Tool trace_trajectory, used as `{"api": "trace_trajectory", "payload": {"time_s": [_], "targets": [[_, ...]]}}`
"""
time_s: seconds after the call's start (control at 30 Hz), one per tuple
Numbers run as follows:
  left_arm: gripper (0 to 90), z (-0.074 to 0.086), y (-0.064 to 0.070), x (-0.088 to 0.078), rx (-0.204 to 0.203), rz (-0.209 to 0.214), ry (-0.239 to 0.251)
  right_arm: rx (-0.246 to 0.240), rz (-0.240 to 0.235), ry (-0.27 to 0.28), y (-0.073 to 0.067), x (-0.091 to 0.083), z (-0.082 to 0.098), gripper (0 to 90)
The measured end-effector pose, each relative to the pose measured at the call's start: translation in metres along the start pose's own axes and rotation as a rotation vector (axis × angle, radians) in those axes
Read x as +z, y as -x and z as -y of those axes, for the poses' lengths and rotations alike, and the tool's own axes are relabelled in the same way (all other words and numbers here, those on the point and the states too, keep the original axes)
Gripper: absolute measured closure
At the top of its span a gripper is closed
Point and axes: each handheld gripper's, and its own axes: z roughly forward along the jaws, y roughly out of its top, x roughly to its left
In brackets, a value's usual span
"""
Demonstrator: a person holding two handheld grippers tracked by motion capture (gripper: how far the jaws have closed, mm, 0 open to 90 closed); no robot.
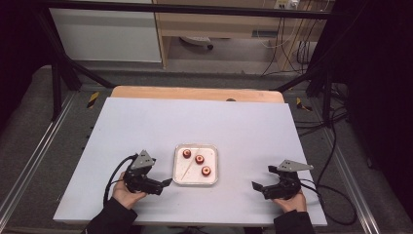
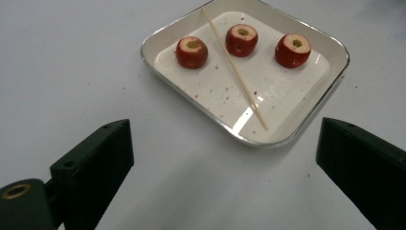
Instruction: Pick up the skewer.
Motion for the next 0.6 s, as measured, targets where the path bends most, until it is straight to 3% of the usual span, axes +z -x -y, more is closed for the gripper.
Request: {"api": "trace_trajectory", "payload": {"time_s": [0.27, 0.6], "targets": [[14.6, -0.018, 0.011, 0.020, 0.002, -0.018, -0.029, 0.001, -0.003, -0.001, 0.000, 0.000, 0.000, 0.9], [40.0, -0.029, 0.018, 0.045, -0.070, -0.054, -0.040, 0.003, -0.005, -0.004, -0.001, 0.001, 0.000, 0.9]]}}
